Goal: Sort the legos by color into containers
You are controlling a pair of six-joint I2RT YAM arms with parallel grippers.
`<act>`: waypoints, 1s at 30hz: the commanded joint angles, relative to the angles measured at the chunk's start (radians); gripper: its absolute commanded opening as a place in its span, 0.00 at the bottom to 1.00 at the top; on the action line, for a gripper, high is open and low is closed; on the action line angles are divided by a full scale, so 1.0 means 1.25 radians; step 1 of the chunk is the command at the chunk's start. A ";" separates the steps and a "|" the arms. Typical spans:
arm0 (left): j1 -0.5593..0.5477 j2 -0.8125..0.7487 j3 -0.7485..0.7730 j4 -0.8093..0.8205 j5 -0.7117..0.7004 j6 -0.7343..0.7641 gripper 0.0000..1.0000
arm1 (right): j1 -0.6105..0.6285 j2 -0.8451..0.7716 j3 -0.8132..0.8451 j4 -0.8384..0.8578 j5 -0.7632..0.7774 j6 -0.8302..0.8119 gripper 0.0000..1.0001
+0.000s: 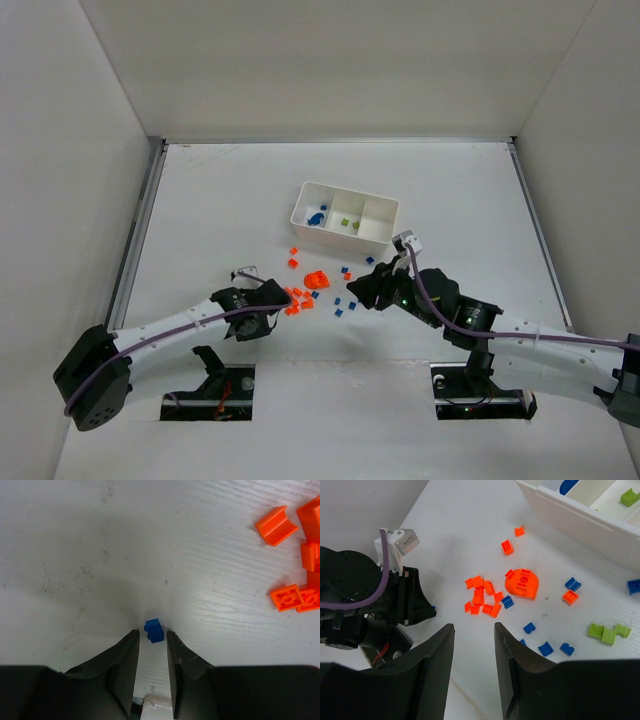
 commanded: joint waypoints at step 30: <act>0.027 0.135 0.287 0.589 -0.324 0.069 0.04 | -0.132 0.122 -0.014 -0.081 0.222 0.152 0.22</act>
